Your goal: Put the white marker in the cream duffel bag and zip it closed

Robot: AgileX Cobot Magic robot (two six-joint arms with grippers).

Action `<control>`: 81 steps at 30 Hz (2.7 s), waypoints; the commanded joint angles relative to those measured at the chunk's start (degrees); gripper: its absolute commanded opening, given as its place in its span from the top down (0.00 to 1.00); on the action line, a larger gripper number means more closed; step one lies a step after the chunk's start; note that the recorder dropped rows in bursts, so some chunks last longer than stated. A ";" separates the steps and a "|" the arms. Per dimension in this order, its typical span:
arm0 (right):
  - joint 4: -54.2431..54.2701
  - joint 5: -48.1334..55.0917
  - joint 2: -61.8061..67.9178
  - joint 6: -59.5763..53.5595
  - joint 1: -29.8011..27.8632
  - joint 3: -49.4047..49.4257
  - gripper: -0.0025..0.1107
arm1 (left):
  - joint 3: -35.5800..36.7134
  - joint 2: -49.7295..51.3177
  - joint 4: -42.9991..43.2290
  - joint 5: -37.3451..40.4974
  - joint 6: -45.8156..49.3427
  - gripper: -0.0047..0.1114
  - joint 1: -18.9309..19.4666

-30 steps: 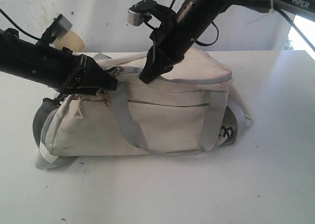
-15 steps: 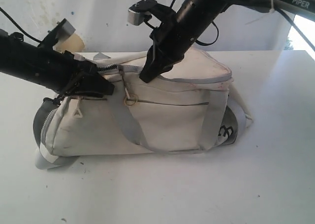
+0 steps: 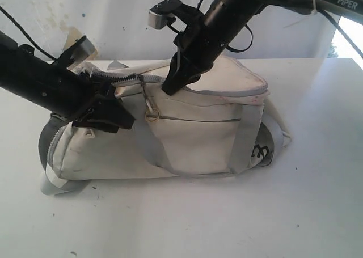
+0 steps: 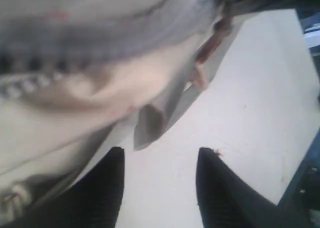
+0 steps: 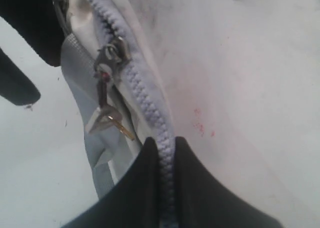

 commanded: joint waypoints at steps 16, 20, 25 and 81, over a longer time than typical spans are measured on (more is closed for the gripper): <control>-0.49 0.01 -0.25 1.14 -0.44 0.10 0.98 | -0.06 1.10 -18.00 12.91 7.65 0.54 -0.21; -0.49 0.01 -0.25 1.14 -0.44 0.10 0.98 | -0.06 1.10 -15.90 9.60 7.35 0.54 -0.21; -0.49 0.01 -0.25 1.27 -0.44 0.10 0.98 | 0.04 1.10 -18.98 -6.48 9.34 0.54 -0.21; 5.89 0.01 -0.25 4.18 -0.44 0.10 0.98 | 0.04 4.77 -17.43 3.98 21.85 0.96 2.80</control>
